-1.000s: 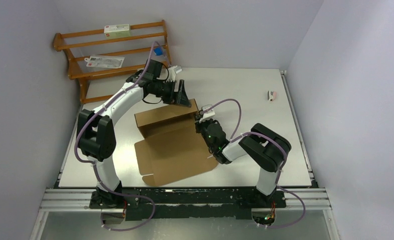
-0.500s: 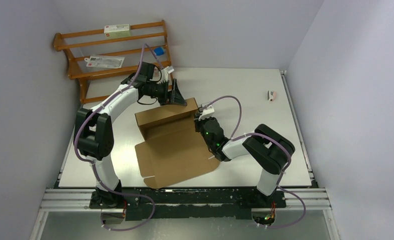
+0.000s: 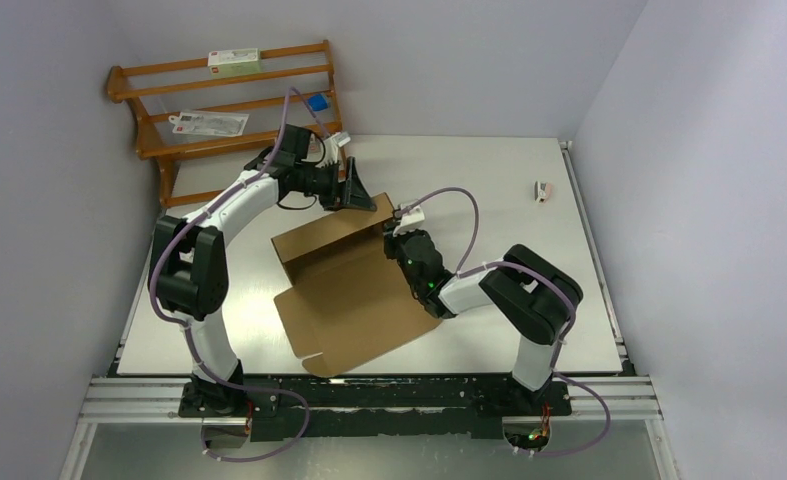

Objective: Fold the paper box

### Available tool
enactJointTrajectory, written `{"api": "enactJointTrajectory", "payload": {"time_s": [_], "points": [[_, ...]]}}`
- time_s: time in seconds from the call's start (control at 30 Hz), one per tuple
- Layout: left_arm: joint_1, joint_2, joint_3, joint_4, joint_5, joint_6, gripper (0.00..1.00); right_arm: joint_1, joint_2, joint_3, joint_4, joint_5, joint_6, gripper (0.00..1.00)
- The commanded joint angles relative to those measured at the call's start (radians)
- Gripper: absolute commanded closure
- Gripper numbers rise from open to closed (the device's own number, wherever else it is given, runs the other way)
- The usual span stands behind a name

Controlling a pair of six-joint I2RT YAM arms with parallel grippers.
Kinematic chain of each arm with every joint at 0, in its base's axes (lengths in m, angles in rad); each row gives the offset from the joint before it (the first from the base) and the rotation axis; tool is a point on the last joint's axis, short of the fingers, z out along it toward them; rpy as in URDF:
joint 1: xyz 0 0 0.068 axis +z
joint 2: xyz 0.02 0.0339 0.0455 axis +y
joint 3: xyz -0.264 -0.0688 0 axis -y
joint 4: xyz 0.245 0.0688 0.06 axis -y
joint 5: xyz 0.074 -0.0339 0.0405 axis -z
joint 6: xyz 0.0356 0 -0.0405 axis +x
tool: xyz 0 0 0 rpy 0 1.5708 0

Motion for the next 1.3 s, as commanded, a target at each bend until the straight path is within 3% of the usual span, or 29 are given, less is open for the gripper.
{"api": "enactJointTrajectory", "payload": {"time_s": [0.0, 0.17, 0.43, 1.1, 1.27], "points": [[-0.028, 0.02, -0.009, 0.02, 0.062, -0.019, 0.19, -0.006, 0.027, 0.047, 0.1, 0.004, -0.02, 0.71], [-0.03, 0.016, -0.018, 0.039, 0.081, -0.034, 0.19, -0.011, 0.026, 0.055, 0.11, 0.058, 0.004, 0.83], [-0.032, 0.008, -0.034, 0.075, 0.114, -0.065, 0.19, -0.011, -0.023, 0.065, -0.019, 0.129, 0.078, 0.98], [-0.061, -0.058, -0.125, 0.224, 0.208, -0.169, 0.2, -0.01, -0.081, 0.204, -0.54, 0.362, 0.334, 1.0], [-0.058, -0.056, -0.091, 0.13, 0.146, -0.088, 0.2, -0.016, -0.098, 0.151, -0.423, 0.251, 0.289, 0.98]]}}
